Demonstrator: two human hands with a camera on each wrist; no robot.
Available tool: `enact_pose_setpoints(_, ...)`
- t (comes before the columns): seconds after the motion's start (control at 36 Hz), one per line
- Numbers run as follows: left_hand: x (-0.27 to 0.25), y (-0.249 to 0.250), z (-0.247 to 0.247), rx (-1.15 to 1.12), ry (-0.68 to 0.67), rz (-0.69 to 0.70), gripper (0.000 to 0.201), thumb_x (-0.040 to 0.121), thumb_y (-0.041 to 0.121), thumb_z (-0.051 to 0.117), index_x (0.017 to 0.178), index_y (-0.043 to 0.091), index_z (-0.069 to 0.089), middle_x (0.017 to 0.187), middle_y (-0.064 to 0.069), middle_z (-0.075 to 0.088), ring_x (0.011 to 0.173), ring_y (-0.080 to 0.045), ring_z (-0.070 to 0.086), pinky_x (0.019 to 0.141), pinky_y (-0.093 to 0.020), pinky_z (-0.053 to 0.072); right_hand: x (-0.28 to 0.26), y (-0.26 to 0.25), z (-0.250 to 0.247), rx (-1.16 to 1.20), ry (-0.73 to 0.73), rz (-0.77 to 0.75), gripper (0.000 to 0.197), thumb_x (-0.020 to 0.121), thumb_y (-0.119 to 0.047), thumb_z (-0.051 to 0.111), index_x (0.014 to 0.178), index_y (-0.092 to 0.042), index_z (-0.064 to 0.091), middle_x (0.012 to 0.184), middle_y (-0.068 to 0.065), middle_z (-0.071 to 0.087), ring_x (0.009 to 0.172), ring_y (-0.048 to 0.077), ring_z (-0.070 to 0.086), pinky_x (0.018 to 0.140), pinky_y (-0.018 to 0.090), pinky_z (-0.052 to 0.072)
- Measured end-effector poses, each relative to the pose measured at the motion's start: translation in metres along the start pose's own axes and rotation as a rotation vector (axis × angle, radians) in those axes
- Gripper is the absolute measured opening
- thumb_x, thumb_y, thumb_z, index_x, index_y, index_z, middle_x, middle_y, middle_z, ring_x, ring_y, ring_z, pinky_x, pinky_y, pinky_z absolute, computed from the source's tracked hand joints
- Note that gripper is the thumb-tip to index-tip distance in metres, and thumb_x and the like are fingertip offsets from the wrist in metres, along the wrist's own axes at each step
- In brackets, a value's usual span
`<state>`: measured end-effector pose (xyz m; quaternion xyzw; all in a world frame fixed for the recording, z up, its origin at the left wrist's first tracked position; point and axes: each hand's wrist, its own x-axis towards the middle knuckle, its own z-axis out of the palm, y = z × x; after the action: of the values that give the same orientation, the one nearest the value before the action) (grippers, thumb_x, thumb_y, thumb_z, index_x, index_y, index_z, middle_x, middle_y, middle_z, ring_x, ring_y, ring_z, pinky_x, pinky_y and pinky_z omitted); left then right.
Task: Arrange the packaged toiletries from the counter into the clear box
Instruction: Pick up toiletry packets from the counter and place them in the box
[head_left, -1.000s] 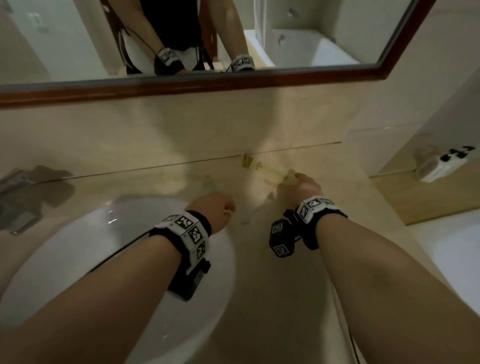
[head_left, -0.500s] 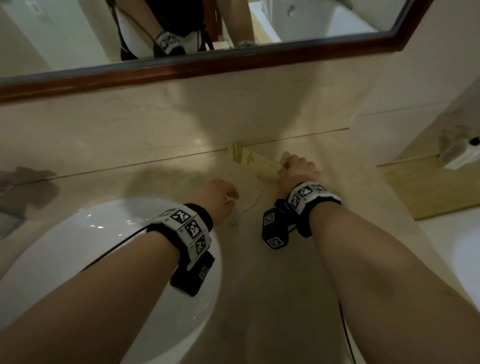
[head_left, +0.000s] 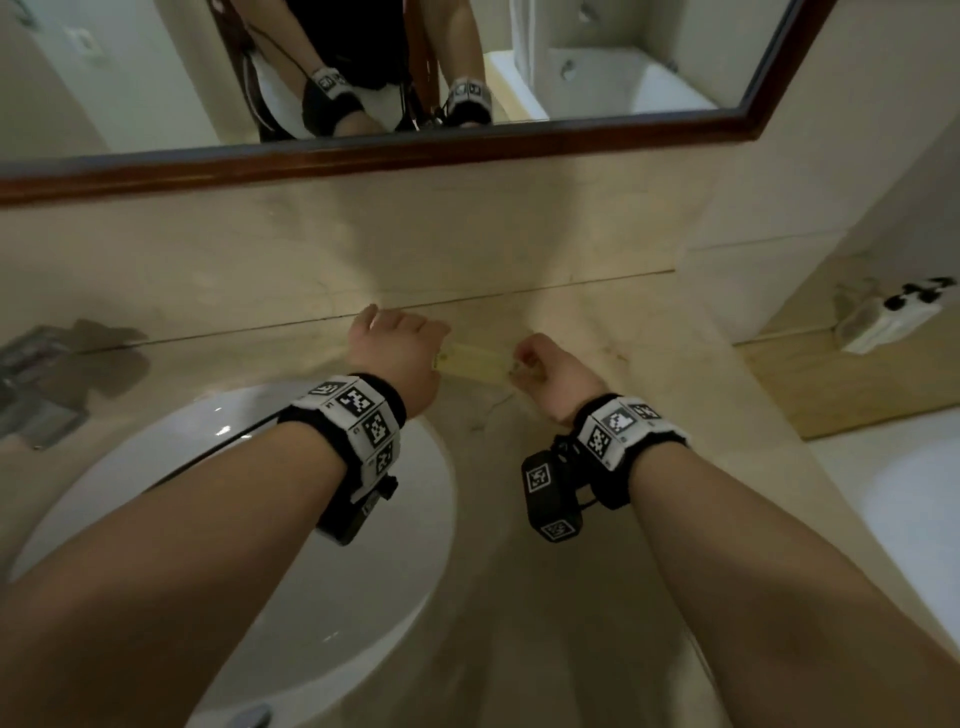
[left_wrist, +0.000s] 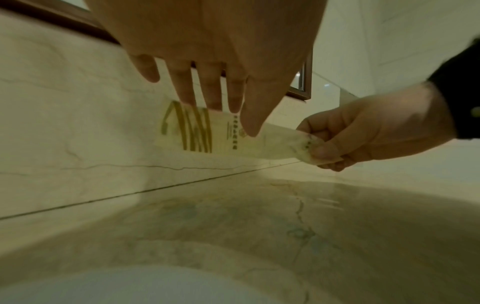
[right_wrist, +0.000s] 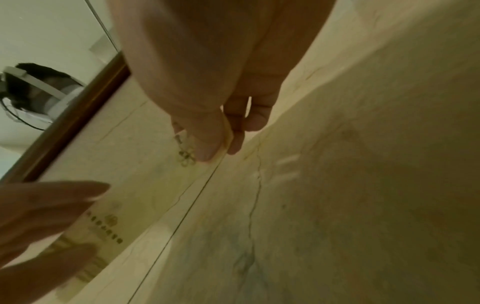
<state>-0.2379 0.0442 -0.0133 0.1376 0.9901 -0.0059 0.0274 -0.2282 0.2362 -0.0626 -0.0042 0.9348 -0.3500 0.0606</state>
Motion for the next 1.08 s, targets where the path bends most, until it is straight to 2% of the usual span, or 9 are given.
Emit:
enact_pose_setpoints(0.11, -0.018, -0.018, -0.01, 0.06, -0.121, 0.01, 0.029, 0.094, 0.022, 0.038, 0.114, 0.027, 0.059, 0.112, 0.002, 0.066, 0.109, -0.022, 0.059, 0.112, -0.039, 0.027, -0.017, -0.021, 0.005, -0.063, -0.046, -0.045, 0.022, 0.089, -0.019, 0.059, 0.11, -0.014, 0.055, 0.101, -0.001, 0.052, 0.087, 0.016, 0.05, 0.069, 0.017, 0.031)
enact_pose_setpoints(0.17, -0.029, -0.027, -0.013, 0.025, -0.141, 0.004, 0.027, 0.095, 0.019, 0.04, 0.111, 0.026, 0.061, 0.108, -0.001, 0.067, 0.1, -0.025, 0.062, 0.092, -0.034, 0.044, -0.025, -0.033, 0.009, -0.112, -0.081, -0.048, 0.023, 0.088, -0.022, 0.059, 0.109, -0.017, 0.054, 0.1, -0.001, 0.054, 0.085, 0.015, 0.049, 0.071, 0.018, 0.032)
enact_pose_setpoints(0.25, -0.046, -0.041, -0.016, -0.027, -0.151, -0.031, 0.027, 0.094, 0.017, 0.043, 0.109, 0.028, 0.063, 0.108, -0.002, 0.067, 0.097, -0.026, 0.063, 0.074, -0.03, 0.045, -0.031, -0.056, 0.014, -0.118, -0.151, -0.057, 0.028, 0.085, -0.028, 0.062, 0.112, -0.021, 0.056, 0.103, -0.003, 0.058, 0.088, 0.015, 0.053, 0.077, 0.026, 0.043)
enact_pose_setpoints(0.42, -0.082, -0.081, -0.024, -0.095, -0.153, -0.095, 0.027, 0.094, 0.018, 0.045, 0.11, 0.027, 0.064, 0.109, -0.002, 0.068, 0.099, -0.025, 0.063, 0.082, -0.033, 0.05, -0.037, -0.106, 0.034, -0.236, -0.24, -0.091, 0.023, 0.088, -0.041, 0.055, 0.105, -0.028, 0.065, 0.096, -0.008, 0.064, 0.098, 0.018, 0.062, 0.089, 0.034, 0.049)
enact_pose_setpoints(0.64, -0.138, -0.169, -0.022, -0.148, -0.275, -0.172, 0.029, 0.095, 0.028, 0.045, 0.114, 0.025, 0.066, 0.116, -0.002, 0.067, 0.105, -0.024, 0.062, 0.086, -0.032, 0.05, -0.058, -0.185, 0.1, -0.315, -0.401, -0.23, 0.025, 0.094, -0.032, 0.053, 0.111, -0.018, 0.064, 0.092, -0.006, 0.056, 0.084, 0.012, 0.051, 0.063, 0.017, 0.035)
enact_pose_setpoints(0.72, -0.152, -0.194, -0.022, -0.136, -0.315, -0.176, 0.029, 0.094, 0.026, 0.045, 0.114, 0.025, 0.066, 0.114, -0.001, 0.067, 0.103, -0.024, 0.063, 0.08, -0.03, 0.049, -0.06, -0.203, 0.119, -0.351, -0.431, -0.247, 0.023, 0.093, -0.037, 0.052, 0.108, -0.025, 0.064, 0.09, -0.008, 0.06, 0.089, 0.016, 0.059, 0.071, 0.022, 0.042)
enact_pose_setpoints(0.83, -0.179, -0.248, -0.021, -0.129, -0.346, -0.194, 0.027, 0.094, 0.025, 0.049, 0.114, 0.023, 0.067, 0.115, -0.003, 0.068, 0.103, -0.025, 0.063, 0.085, -0.033, 0.051, -0.067, -0.246, 0.156, -0.361, -0.467, -0.287, 0.023, 0.094, -0.038, 0.05, 0.109, -0.026, 0.063, 0.072, -0.017, 0.051, 0.065, -0.001, 0.047, 0.055, 0.013, 0.031)
enact_pose_setpoints(1.0, -0.215, -0.325, -0.019, -0.112, -0.325, -0.215, 0.023, 0.09, 0.03, 0.053, 0.108, 0.024, 0.067, 0.114, -0.003, 0.066, 0.105, -0.024, 0.061, 0.086, -0.03, 0.049, -0.075, -0.305, 0.215, -0.294, -0.509, -0.289, 0.026, 0.094, -0.034, 0.051, 0.113, -0.021, 0.063, 0.091, -0.008, 0.056, 0.084, 0.01, 0.05, 0.058, 0.011, 0.032)
enact_pose_setpoints(1.08, -0.228, -0.361, -0.022, -0.142, -0.295, -0.237, 0.021, 0.09, 0.025, 0.054, 0.107, 0.019, 0.065, 0.111, -0.005, 0.067, 0.102, -0.025, 0.062, 0.086, -0.031, 0.05, -0.077, -0.332, 0.241, -0.28, -0.491, -0.302, 0.024, 0.093, -0.035, 0.052, 0.11, -0.023, 0.064, 0.092, -0.008, 0.058, 0.086, 0.01, 0.052, 0.068, 0.019, 0.035)
